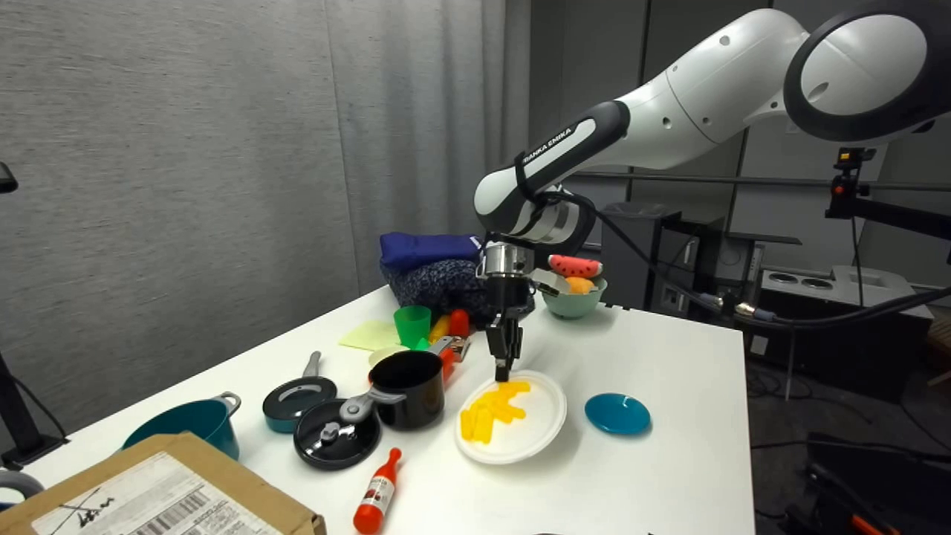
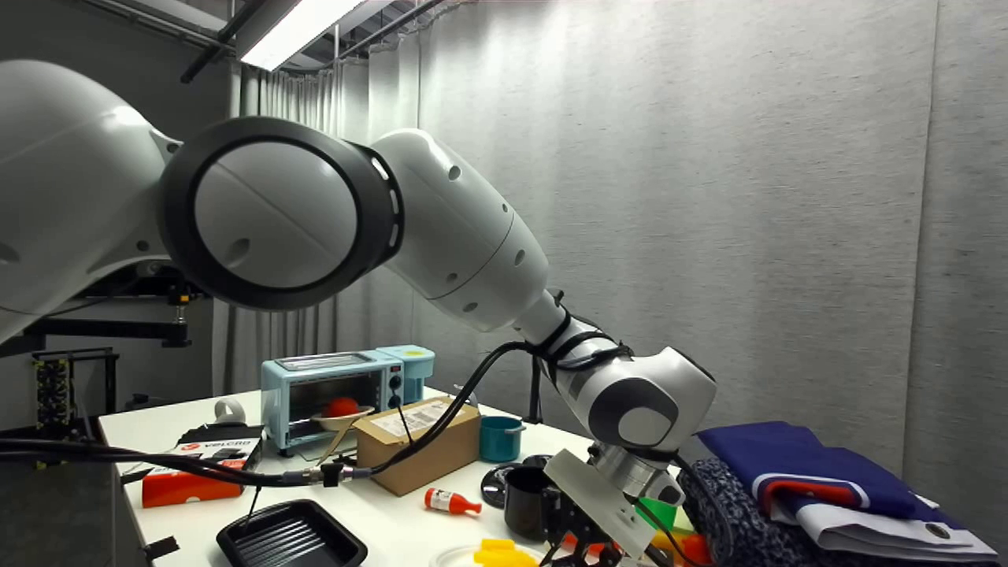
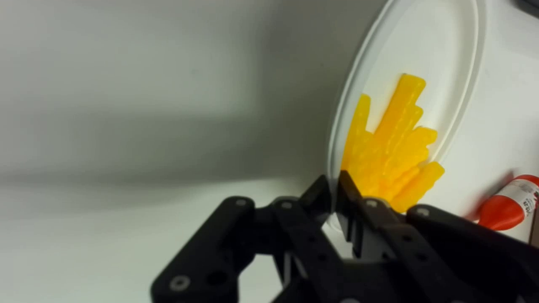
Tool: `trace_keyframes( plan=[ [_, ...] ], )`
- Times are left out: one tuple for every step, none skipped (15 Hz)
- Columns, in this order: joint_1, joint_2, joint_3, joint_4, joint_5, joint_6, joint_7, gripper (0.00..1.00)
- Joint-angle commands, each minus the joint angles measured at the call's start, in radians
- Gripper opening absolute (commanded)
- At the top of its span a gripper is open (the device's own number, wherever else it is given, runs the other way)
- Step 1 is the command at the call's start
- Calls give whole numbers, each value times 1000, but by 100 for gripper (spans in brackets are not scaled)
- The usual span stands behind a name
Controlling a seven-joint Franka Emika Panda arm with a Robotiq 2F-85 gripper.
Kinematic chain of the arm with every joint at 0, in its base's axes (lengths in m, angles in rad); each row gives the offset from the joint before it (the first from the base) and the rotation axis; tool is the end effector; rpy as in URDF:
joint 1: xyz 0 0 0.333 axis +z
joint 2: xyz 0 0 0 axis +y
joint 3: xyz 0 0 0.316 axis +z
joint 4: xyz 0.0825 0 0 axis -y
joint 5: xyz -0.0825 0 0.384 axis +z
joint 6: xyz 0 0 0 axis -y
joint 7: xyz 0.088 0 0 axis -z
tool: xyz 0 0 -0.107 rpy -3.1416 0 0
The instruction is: Pour the fries on the white plate into the black pot
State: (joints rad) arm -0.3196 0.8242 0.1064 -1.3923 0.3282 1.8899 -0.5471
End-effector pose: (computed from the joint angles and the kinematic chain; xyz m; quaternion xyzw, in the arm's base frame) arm 0.6833 -0.1370 0.1997 -0.9668 -0.0760 0.0786 0.2311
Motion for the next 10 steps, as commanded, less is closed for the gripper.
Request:
trace_keyframes(
  plan=[
    [3, 2, -5, 5, 2, -5, -2, 2],
    [0, 1, 0, 6, 3, 6, -20, 2],
    [-7, 0, 11, 5, 2, 12, -68, 2],
    [-7, -1, 16, 5, -3, 18, -106, 2],
    [-6, 1, 21, 6, -3, 21, -140, 2],
    [8, 20, 32, 23, 4, 29, -159, 2],
    [9, 22, 40, 24, 9, 29, -186, 2],
    [3, 21, 52, 24, 19, 21, -218, 2],
    [-1, 21, 64, 23, 30, 16, -248, 2],
    [-7, 18, 77, 24, 43, 7, -279, 2]
  ],
)
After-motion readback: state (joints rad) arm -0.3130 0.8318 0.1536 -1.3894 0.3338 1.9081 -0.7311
